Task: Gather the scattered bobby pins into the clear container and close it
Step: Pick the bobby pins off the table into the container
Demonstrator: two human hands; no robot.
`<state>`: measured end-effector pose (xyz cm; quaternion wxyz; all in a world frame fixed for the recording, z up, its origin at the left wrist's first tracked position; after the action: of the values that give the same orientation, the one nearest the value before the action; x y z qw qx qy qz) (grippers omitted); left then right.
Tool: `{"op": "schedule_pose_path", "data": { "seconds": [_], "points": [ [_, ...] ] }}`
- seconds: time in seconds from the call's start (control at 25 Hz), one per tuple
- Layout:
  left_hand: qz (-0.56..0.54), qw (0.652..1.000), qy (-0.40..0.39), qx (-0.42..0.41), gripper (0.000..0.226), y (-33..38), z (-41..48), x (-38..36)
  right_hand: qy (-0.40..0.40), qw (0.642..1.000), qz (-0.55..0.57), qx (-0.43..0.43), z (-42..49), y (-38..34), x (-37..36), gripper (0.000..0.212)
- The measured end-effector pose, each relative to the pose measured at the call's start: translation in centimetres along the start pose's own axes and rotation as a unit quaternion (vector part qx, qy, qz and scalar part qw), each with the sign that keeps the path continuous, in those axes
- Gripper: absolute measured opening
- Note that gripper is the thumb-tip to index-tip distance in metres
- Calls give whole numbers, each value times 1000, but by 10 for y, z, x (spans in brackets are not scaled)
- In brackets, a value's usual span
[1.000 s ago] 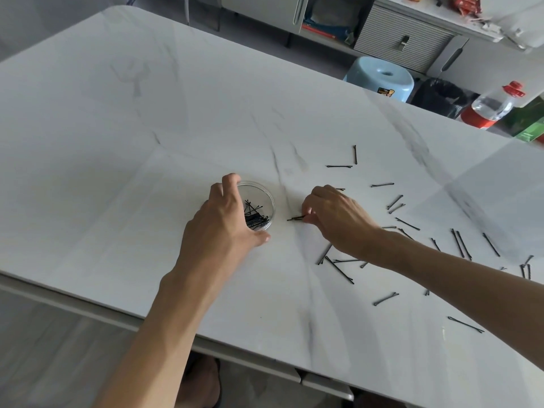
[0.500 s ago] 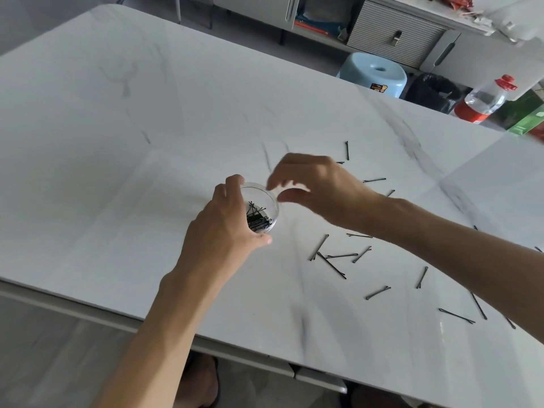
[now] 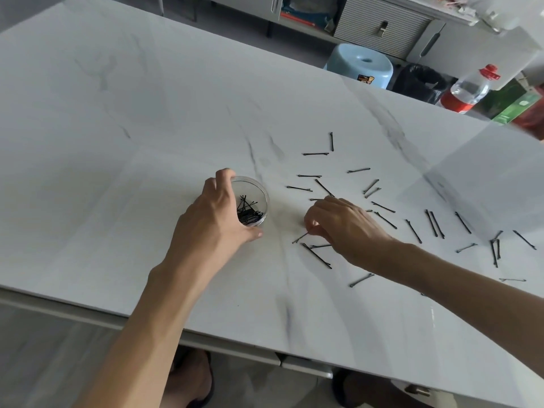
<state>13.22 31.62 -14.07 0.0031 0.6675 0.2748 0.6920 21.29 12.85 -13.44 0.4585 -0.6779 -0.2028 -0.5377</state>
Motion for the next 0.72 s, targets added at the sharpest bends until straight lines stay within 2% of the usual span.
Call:
{"op": "schedule_pose_path", "data": {
  "seconds": [0.12,0.32,0.48,0.64,0.72],
  "points": [
    [-3,1000,-1,3,89,0,1,-1,50,995,61,-58,-25,0,5,8],
    [6,1000,-3,3,88,3,-1,0,71,981,101,-147,-59,0,-11,10],
    [9,1000,-7,4,90,5,-2,0,105,984,63,-127,-56,1,-9,27],
    [7,1000,-4,1,89,7,-1,0,102,978,92,-158,-47,12,-8,11],
    [8,1000,-3,0,89,8,-1,-1,96,985,48,-136,-41,11,-12,7]
  ]
}}
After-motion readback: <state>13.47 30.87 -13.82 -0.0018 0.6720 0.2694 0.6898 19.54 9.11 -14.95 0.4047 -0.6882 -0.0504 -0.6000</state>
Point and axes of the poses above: each hand's wrist, its own z-axis towards the middle knuckle, its own x-axis out of the back of the hand, y = z × x, the point moved 6 cm from there along z, towards the middle knuckle, and after that the axes turned 14 degrees about z, right-handed, at the moved point
